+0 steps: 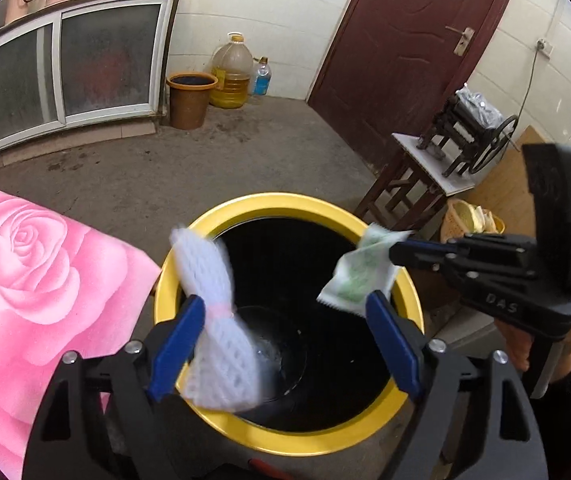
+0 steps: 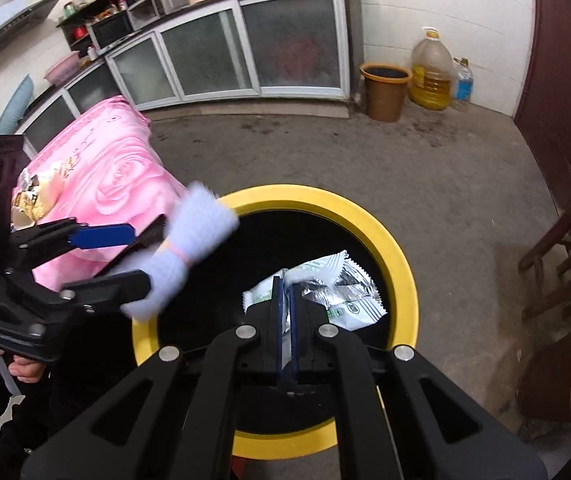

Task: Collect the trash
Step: 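Carry both items to the yellow-rimmed bin and open both tools to drop them, then return both tools to the table and close the left tool on white tissue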

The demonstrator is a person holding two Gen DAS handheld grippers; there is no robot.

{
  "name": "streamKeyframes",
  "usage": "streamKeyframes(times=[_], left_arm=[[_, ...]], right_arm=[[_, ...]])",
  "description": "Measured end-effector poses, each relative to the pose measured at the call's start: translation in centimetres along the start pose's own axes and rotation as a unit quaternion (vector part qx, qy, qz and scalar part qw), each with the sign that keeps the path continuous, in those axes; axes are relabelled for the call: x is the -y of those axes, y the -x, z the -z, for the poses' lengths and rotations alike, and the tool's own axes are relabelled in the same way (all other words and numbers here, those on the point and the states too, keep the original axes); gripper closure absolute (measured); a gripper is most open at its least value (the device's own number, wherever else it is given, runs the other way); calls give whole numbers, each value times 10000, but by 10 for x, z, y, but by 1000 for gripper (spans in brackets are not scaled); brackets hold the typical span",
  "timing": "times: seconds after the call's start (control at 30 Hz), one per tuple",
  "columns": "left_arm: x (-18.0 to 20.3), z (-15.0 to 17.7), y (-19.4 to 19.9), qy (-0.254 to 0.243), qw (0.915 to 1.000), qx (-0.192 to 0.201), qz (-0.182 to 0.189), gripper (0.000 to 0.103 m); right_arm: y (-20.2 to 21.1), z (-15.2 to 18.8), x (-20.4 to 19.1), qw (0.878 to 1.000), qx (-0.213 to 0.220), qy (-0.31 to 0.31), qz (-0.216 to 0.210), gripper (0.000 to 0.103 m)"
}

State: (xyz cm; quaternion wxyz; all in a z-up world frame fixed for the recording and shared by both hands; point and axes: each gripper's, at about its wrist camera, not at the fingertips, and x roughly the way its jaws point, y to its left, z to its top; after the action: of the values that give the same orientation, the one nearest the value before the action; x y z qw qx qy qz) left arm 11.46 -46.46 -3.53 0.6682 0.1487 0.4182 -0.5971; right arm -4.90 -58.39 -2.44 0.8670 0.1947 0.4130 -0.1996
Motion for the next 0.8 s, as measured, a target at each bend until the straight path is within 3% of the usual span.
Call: streamKeyframes(times=[0.1, 0.17, 0.23, 0.4, 0.57, 0.8], left_arm=[[0, 1, 6, 20, 9999, 114, -29, 8], [-1, 1, 13, 68, 9998, 189, -54, 8], [-1, 0, 20, 115, 9995, 282, -31, 8], [-2, 4, 51, 149, 9977, 627, -229, 8], [-11, 17, 101, 247, 9921, 1017, -688, 8], [-45, 70, 204, 485, 9730, 1489, -1695, 8]], right_arm=[[0, 2, 4, 10000, -31, -50, 69, 94], [2, 3, 4, 9999, -10, -66, 138, 80], [5, 4, 5, 9999, 43, -118, 95, 74], [20, 6, 3, 9991, 292, -194, 219, 74], [49, 12, -21, 9942, 960, 203, 445, 74], [70, 7, -98, 9813, 1547, 1075, -399, 74]])
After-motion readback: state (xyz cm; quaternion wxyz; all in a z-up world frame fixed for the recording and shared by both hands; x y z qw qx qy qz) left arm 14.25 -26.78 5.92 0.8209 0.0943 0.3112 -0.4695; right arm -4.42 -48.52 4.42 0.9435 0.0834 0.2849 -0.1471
